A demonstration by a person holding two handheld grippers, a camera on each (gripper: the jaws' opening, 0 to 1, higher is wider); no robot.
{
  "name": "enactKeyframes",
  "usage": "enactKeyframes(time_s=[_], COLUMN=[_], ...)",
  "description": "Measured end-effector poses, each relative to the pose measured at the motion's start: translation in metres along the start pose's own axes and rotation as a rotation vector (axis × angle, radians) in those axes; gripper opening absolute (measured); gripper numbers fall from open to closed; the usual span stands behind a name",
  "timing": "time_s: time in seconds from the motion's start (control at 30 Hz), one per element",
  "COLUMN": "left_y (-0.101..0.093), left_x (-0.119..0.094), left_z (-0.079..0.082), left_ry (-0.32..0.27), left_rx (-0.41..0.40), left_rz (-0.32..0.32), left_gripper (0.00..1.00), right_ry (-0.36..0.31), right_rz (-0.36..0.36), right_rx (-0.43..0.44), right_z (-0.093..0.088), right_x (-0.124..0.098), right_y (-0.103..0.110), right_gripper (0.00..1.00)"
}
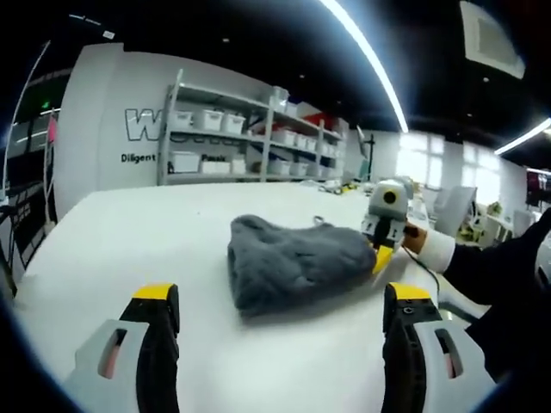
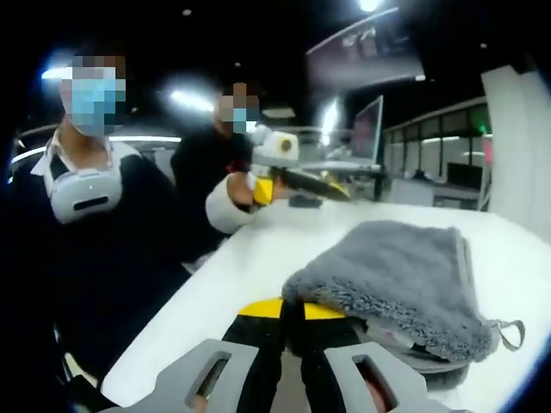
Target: Open the folded towel by lifting each exposed corner and separating the folded layers until the towel lies flat within the target outline without major curled edges
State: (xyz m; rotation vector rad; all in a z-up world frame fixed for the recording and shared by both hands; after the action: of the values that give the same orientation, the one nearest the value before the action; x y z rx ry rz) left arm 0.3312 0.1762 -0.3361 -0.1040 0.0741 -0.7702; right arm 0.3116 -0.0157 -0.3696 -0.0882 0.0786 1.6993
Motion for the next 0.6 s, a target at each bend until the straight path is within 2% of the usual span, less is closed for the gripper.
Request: enactKeyframes(time_s=[0.13, 0.27, 0.4, 0.47, 0.6], left_y=[-0.006, -0.009, -0.010, -0.011, -0.010], left_x=[0.010, 0.014, 0.020, 0.024, 0.033], left_z=[-0.008, -0.011, -0.009, -0.010, -0.019], left_ry=[0.024, 0.029, -0.021, -0.023, 0.006], left_rx=[-0.007, 0.020, 0.053, 0.062, 0.069], left_rz=[-0.012, -0.014, 0.008, 0.009, -0.001], left_gripper=[0.98, 0.97, 0.96, 0.96, 0.94], right_ry=[0.007, 0.006, 0.004, 0.007, -0.006], right_rz=[-0.012, -0.029, -0.048, -0.060, -0.082], right_rx=[-0.002, 0.008, 0.008, 0.008, 0.013], right_z=[0.001, 0.000, -0.001, -0.001, 0.002], right_x=[-0.008, -0.017, -0.024, -0.029, -0.036], right_y=[-0.003, -0.005, -0.004, -0.005, -0.009], right_gripper=[0.00, 0.00, 0.00, 0.00, 0.00])
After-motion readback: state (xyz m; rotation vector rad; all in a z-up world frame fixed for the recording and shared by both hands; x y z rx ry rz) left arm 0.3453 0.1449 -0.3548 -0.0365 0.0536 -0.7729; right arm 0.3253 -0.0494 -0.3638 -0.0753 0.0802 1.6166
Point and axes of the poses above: the point that each gripper's makers call its tool centre point, and the gripper's own axes: x roughly forward along the fingers, y roughly to its left, z roughly out of its top, the point moved 3 cm from there along -x, roughly backward along the fingers, and after that the axes turned 11 degrees about -y, right-handed, at the moved point
